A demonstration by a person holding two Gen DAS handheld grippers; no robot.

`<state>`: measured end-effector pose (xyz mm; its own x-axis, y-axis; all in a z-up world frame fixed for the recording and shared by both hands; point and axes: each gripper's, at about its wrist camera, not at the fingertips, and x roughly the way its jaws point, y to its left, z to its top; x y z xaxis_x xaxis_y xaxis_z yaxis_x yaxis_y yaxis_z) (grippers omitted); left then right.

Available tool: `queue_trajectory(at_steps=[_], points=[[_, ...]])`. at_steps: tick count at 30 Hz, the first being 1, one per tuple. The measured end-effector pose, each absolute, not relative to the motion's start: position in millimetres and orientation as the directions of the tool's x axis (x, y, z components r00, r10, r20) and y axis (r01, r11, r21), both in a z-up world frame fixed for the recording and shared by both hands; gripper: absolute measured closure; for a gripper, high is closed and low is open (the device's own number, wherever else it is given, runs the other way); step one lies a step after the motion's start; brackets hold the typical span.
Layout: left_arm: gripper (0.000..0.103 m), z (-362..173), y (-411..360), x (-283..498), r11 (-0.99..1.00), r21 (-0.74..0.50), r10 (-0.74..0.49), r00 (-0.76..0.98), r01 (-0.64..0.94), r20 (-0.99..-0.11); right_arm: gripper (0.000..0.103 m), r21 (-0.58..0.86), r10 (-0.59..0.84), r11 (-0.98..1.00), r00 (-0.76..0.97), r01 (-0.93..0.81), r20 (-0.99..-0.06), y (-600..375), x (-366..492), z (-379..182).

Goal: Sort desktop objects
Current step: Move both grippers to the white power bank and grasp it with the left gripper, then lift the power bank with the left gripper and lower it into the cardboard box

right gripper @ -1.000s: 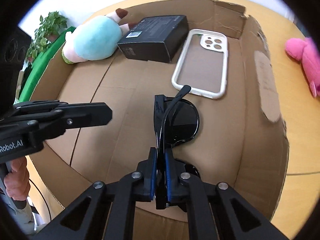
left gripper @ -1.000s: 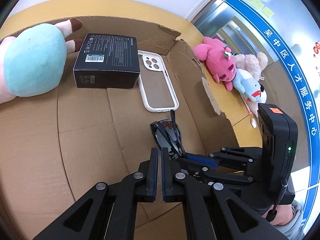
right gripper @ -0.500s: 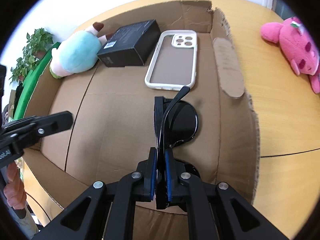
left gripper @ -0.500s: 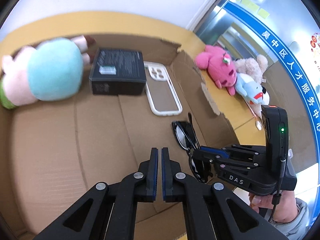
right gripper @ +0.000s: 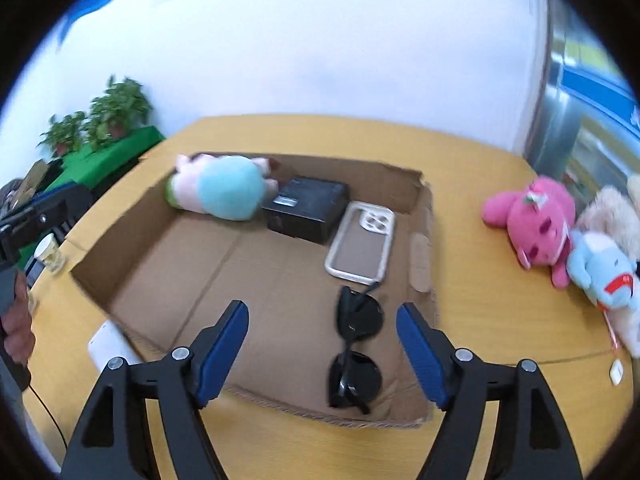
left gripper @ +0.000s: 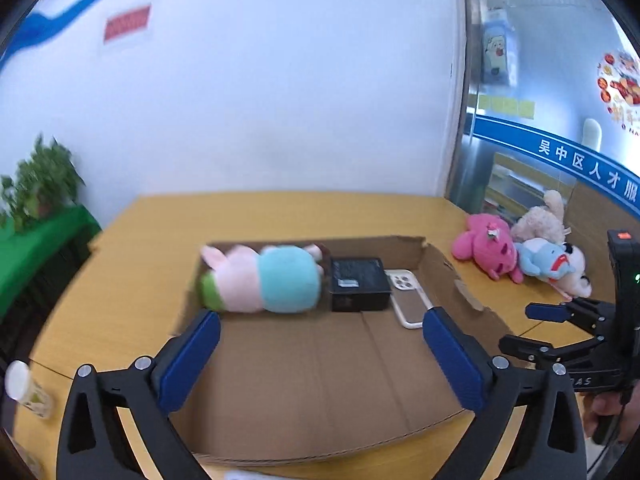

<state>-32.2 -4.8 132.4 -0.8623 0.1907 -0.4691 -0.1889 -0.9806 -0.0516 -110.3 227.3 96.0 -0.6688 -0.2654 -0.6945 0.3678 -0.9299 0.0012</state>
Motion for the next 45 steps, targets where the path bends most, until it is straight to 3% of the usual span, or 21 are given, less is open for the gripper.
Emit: queue_trajectory(at_steps=[4, 7, 10, 14, 18, 24, 29, 31, 35, 45], points=[[0.0, 131.4, -19.3, -5.6, -0.981, -0.001, 0.172, -0.862, -0.195, -0.477, 0.027, 0.053, -0.401, -0.864, -0.622, 0.5, -0.673, 202.1, -86.7, 96.9], [0.0, 119.7, -39.1, 6.5, -0.976, -0.052, 0.207, -0.834, -0.211, -0.511, 0.027, 0.085, -0.581, -0.678, -0.461, 0.731, -0.671, 161.4, -51.6, 89.9], [0.001, 102.0, -55.8, 11.9, -0.978, -0.055, 0.197, -0.801, -0.202, -0.565, 0.027, 0.121, -0.669, -0.526, -0.321, 0.842, -0.671, 131.0, -28.4, 73.7], [0.001, 73.6, -74.2, 18.5, -0.97, -0.094, 0.233, -0.742, -0.225, -0.628, 0.027, 0.228, -0.658, -0.515, -0.211, 0.826, -0.723, 101.8, -38.0, 27.1], [0.004, 40.6, -84.4, 14.3, -0.957, -0.154, 0.283, -0.671, -0.247, -0.686, 0.027, 0.251, -0.626, -0.567, -0.212, 0.785, -0.751, 90.1, -51.0, -6.9], [0.028, -11.5, -102.9, -8.6, -0.925, -0.314, 0.378, -0.551, -0.212, -0.743, 0.027, 0.165, -0.579, -0.561, -0.242, 0.811, -0.778, 64.4, -47.9, -31.0], [0.042, -35.5, -105.8, -16.2, -0.904, -0.377, 0.426, -0.484, -0.201, -0.764, 0.027, 0.082, -0.536, -0.565, -0.29, 0.821, -0.793, 43.8, -47.3, -45.3], [0.043, -40.8, -103.2, -15.7, -0.902, -0.38, 0.43, -0.469, -0.203, -0.771, 0.029, 0.043, -0.52, -0.566, -0.316, 0.823, -0.794, 40.1, -47.7, -45.5], [0.043, -43.9, -95.9, -9.1, -0.889, -0.401, 0.458, -0.451, -0.221, -0.766, 0.046, 0.024, -0.504, -0.594, -0.349, 0.804, -0.79, 45.7, -54.4, -45.2], [0.043, -45.1, -70.3, 1.0, -0.87, -0.435, 0.492, -0.42, -0.231, -0.762, 0.047, -0.005, -0.492, -0.593, -0.368, 0.805, -0.789, 92.4, -34.4, -45.5]])
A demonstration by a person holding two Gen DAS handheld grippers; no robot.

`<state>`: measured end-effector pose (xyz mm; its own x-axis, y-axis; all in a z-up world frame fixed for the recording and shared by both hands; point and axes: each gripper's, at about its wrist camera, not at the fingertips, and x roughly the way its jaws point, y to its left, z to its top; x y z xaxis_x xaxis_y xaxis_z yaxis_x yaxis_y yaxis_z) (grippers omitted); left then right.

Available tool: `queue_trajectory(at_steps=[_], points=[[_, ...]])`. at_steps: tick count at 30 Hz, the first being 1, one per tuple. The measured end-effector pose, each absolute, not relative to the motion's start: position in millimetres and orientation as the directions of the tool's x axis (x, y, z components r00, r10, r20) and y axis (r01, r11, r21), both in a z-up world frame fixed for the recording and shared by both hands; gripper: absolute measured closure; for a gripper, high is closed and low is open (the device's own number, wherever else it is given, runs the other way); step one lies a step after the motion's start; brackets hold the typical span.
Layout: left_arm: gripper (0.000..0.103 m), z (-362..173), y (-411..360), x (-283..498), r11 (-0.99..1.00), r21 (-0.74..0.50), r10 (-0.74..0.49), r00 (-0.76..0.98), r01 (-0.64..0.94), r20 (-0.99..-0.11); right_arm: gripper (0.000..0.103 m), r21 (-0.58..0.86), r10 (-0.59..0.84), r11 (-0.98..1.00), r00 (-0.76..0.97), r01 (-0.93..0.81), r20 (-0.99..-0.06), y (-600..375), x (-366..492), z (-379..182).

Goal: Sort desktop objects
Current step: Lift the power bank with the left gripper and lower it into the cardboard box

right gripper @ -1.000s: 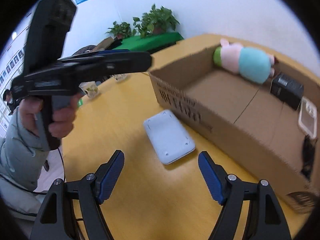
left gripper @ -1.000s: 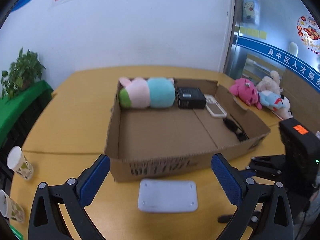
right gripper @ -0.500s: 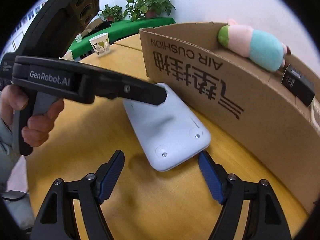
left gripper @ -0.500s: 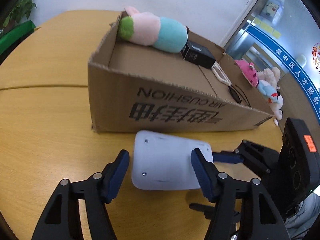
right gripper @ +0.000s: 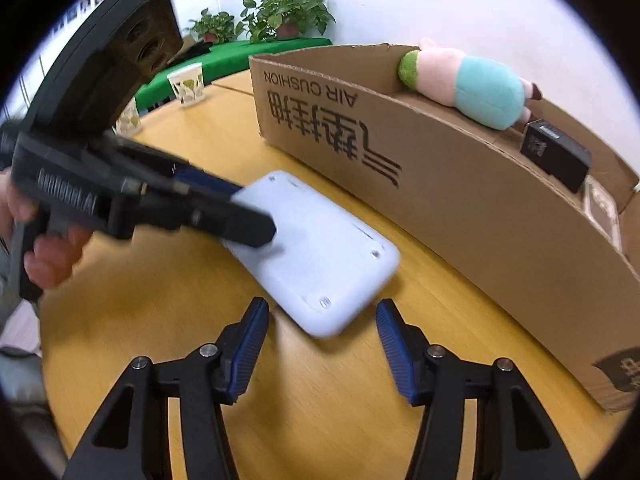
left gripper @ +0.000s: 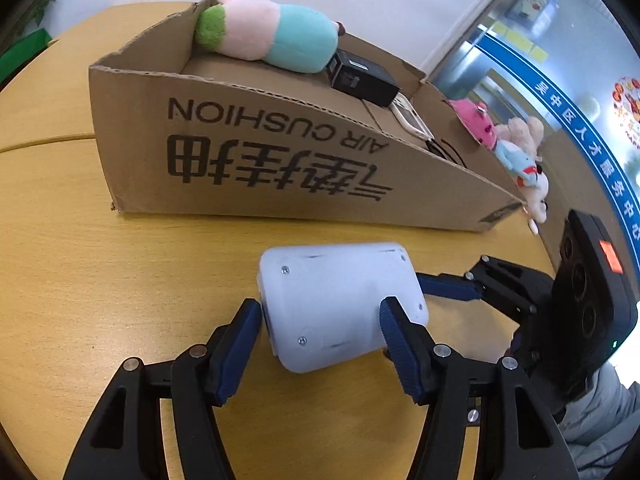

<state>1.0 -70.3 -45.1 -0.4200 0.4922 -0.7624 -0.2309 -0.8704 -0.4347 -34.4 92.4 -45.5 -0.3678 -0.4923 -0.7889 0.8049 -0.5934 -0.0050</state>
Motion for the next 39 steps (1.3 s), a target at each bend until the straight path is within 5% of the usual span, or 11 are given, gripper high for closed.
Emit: queue_trajectory(at_steps=[10, 22, 39], points=[[0.061, -39.1, -70.7, 10.5, -0.895, -0.396, 0.445, -0.462, -0.204, -0.767, 0.046, -0.057, -0.476, -0.601, -0.414, 0.797, -0.776, 82.2, -31.7, -44.6], [0.061, 48.7, -58.7, 11.7, -0.881, -0.37, 0.472, -0.593, -0.294, -0.652, 0.046, -0.179, -0.497, -0.649, -0.59, 0.74, -0.636, 98.3, -10.1, 27.8], [0.062, 129.6, -56.1, -97.2, -0.889, -0.26, 0.456, -0.675, -0.376, -0.581, 0.046, -0.188, -0.506, -0.702, -0.667, 0.687, -0.548, 86.7, -107.9, 105.1]])
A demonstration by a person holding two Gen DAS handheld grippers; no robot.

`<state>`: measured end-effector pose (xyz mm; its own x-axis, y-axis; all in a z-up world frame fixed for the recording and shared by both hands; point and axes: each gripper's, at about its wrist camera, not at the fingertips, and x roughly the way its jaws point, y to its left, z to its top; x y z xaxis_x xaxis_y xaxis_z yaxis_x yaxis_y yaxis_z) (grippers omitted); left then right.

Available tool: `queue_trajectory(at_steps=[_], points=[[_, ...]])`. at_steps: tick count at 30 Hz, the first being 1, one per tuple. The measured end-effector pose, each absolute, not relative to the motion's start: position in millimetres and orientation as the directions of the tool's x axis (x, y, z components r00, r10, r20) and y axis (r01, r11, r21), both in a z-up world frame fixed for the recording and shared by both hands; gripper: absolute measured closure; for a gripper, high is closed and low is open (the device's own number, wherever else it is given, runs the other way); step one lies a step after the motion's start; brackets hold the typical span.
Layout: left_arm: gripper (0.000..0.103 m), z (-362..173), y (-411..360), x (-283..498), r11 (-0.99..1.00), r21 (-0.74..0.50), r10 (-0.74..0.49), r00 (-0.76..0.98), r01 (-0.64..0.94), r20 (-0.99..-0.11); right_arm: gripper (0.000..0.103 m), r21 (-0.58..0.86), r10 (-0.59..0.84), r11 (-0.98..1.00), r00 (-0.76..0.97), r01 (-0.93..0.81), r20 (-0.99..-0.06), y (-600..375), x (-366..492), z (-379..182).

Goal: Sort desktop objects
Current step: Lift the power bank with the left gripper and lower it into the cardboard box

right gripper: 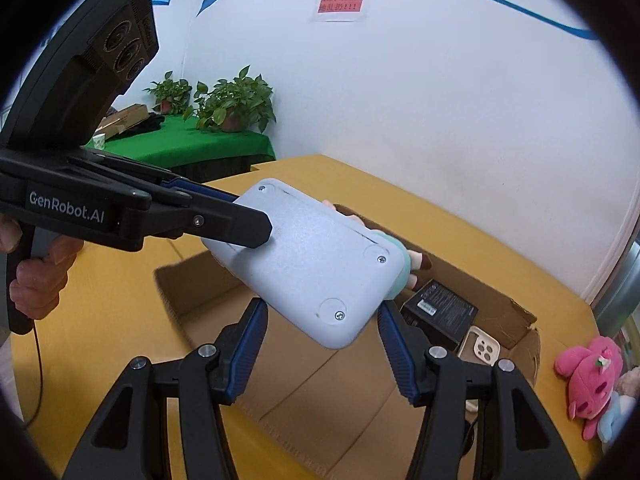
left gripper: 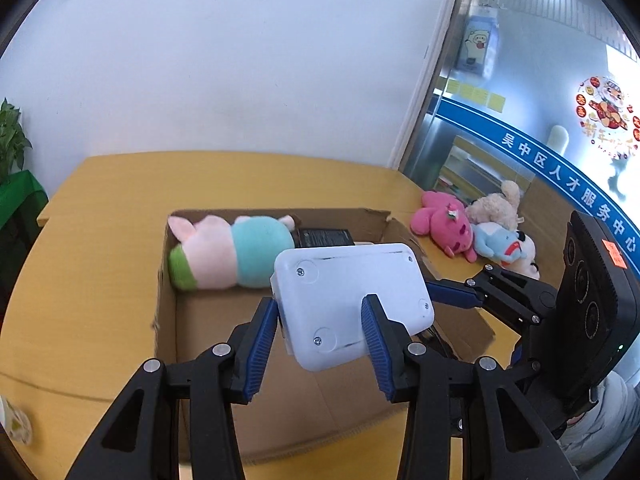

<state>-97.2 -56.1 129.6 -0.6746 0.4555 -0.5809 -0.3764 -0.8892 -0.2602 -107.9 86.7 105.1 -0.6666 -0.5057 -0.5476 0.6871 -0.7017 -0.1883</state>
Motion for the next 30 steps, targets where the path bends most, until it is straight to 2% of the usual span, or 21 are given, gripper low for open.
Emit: queue_trajectory(at_steps=[6, 12, 19, 27, 30], points=[[0.062, 118.6, -66.4, -155.8, -0.91, -0.25, 0.412, -0.646, -0.331, -0.642, 0.046, -0.11, -0.517, -0.688, -0.591, 0.717, -0.62, 67.4, -168.6, 101.8], [0.064, 77.8, -75.2, -193.9, -0.923, -0.27, 0.381, -0.563, -0.273, -0.733, 0.046, -0.046, -0.514, -0.675, -0.514, 0.736, -0.687, 47.8, -214.9, 80.6], [0.065, 33.4, -71.5, -207.8, -0.945, -0.255, 0.323, -0.473, -0.203, -0.82, 0.046, 0.074, -0.486, -0.68, -0.373, 0.73, -0.791, 39.5, -254.8, 29.4], [0.065, 14.0, -76.3, -225.1, -0.966, -0.219, 0.255, -0.382, -0.136, -0.888, 0.046, 0.277, -0.525, -0.681, -0.188, 0.678, -0.83, 37.6, -278.0, 1.1], [0.065, 7.8, -69.4, -231.4, -0.978, -0.155, 0.196, -0.362, -0.138, -0.911, 0.048, 0.337, -0.523, -0.696, -0.126, 0.634, -0.843, 35.2, -288.9, -11.9]])
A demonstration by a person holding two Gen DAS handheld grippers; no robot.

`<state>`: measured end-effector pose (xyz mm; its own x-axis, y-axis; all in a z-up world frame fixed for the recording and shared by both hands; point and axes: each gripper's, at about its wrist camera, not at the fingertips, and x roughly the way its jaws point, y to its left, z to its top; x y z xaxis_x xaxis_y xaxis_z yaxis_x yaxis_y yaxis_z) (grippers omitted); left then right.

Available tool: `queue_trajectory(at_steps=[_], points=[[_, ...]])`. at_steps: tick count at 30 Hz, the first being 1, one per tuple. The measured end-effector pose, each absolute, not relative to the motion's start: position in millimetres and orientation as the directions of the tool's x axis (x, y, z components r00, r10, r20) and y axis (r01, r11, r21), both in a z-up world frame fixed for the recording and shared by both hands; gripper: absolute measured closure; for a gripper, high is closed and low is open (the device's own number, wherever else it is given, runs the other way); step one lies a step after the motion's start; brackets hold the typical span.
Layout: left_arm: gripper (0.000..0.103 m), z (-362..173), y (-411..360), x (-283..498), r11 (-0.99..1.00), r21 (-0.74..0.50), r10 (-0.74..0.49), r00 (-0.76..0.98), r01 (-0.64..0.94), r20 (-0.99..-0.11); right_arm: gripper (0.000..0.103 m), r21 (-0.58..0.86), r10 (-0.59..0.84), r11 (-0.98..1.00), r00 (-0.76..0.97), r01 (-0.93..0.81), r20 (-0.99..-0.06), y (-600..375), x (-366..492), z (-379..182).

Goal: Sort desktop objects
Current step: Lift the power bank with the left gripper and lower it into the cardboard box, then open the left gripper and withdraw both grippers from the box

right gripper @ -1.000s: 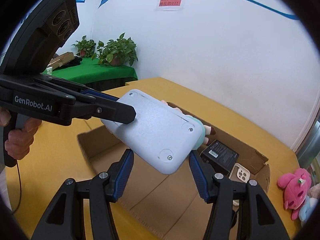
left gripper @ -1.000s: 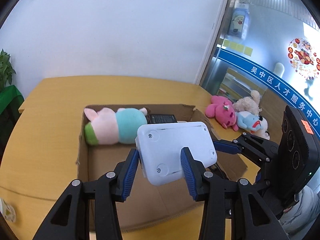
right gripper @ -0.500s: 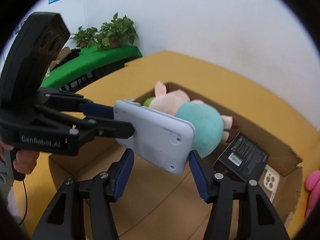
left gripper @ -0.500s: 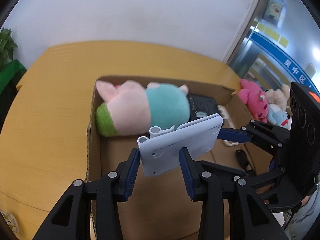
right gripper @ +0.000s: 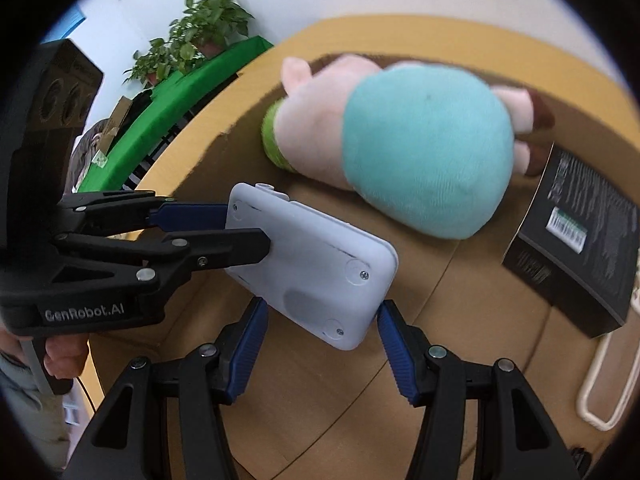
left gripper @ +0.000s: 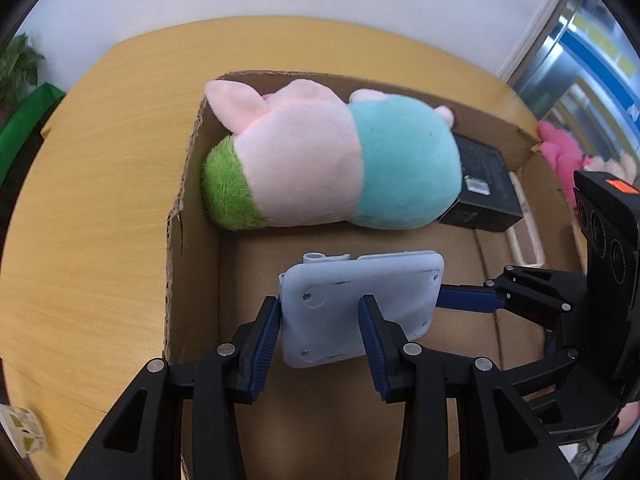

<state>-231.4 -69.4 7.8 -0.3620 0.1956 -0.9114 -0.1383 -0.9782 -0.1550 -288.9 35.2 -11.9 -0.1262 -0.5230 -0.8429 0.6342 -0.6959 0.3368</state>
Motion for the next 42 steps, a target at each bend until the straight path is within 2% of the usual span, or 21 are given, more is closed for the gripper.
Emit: queue_trajectory(at_steps=[8, 11, 14, 16, 18, 21, 22, 24, 26, 29, 34, 38, 40, 42], points=[[0.065, -4.9, -55.1, -233.0, -0.99, -0.003, 0.05, -0.335, -0.14, -0.941, 0.048, 0.353, -0.493, -0.713, -0.075, 0.605, -0.867, 27.0, -291.6, -30.5], [0.065, 4.8, -56.9, -225.9, -0.993, -0.011, 0.053, -0.36, -0.118, -0.932, 0.048, 0.355, -0.501, -0.714, -0.087, 0.603, -0.861, 27.6, -294.3, -27.5], [0.064, 34.2, -64.5, -206.9, -0.995, -0.04, 0.079, -0.457, -0.096, -0.886, 0.047, 0.355, -0.514, -0.734, -0.132, 0.579, -0.848, 40.5, -291.1, -15.1], [0.053, 57.3, -66.5, -185.4, -0.995, -0.039, 0.083, -0.532, -0.094, -0.843, 0.042, 0.318, -0.497, -0.761, -0.192, 0.566, -0.846, 54.6, -282.2, -2.5], [0.021, 81.7, -64.6, -152.3, -0.995, -0.02, 0.079, -0.627, -0.1, -0.775, 0.036, 0.29, -0.499, -0.786, -0.282, 0.547, -0.82, 78.4, -263.8, 16.6], [0.002, 103.5, -54.3, -102.5, -0.995, 0.028, 0.06, -0.77, -0.1, -0.636, 0.022, 0.218, -0.476, -0.835, -0.463, 0.506, -0.748, 118.7, -221.0, 46.1], [0.0, 106.6, -48.9, -88.5, -0.996, 0.052, 0.028, -0.803, -0.073, -0.596, 0.019, 0.201, -0.458, -0.858, -0.525, 0.474, -0.718, 135.3, -202.7, 50.5], [0.0, 105.1, -32.6, -60.2, -0.996, 0.088, -0.057, -0.865, 0.015, -0.499, 0.019, 0.199, -0.427, -0.894, -0.631, 0.401, -0.648, 157.3, -165.3, 50.2], [0.0, 97.2, -18.7, -44.1, -0.996, 0.094, -0.051, -0.883, 0.008, -0.466, 0.019, 0.141, -0.374, -0.92, -0.714, 0.365, -0.592, 166.1, -136.6, 41.0], [0.0, 78.2, -7.5, -35.5, -0.993, 0.119, -0.066, -0.873, 0.009, -0.483, 0.019, 0.066, -0.258, -0.961, -0.788, 0.268, -0.56, 169.7, -126.8, 27.3], [0.0, 52.0, -6.6, -29.0, -0.995, 0.088, -0.074, -0.874, 0.036, -0.48, 0.019, 0.044, -0.195, -0.977, -0.806, 0.206, -0.559, 180.0, -124.8, 6.6], [0.001, 25.3, -0.9, -30.5, -1.0, 0.02, -0.028, -0.861, 0.021, -0.507, 0.019, 0.023, -0.208, -0.973, -0.825, 0.23, -0.525, 179.1, -116.3, -9.1], [0.0, 14.8, 2.3, -33.5, -1.0, 0.013, -0.018, -0.854, 0.014, -0.52, 0.018, 0.027, -0.215, -0.972, -0.833, 0.234, -0.511, 178.6, -114.0, -9.7], [0.0, 10.2, 9.3, -31.4, -0.998, 0.053, -0.044, -0.871, 0.021, -0.49, 0.017, 0.02, -0.207, -0.974, -0.841, 0.228, -0.501, 178.3, -111.0, -10.8]])
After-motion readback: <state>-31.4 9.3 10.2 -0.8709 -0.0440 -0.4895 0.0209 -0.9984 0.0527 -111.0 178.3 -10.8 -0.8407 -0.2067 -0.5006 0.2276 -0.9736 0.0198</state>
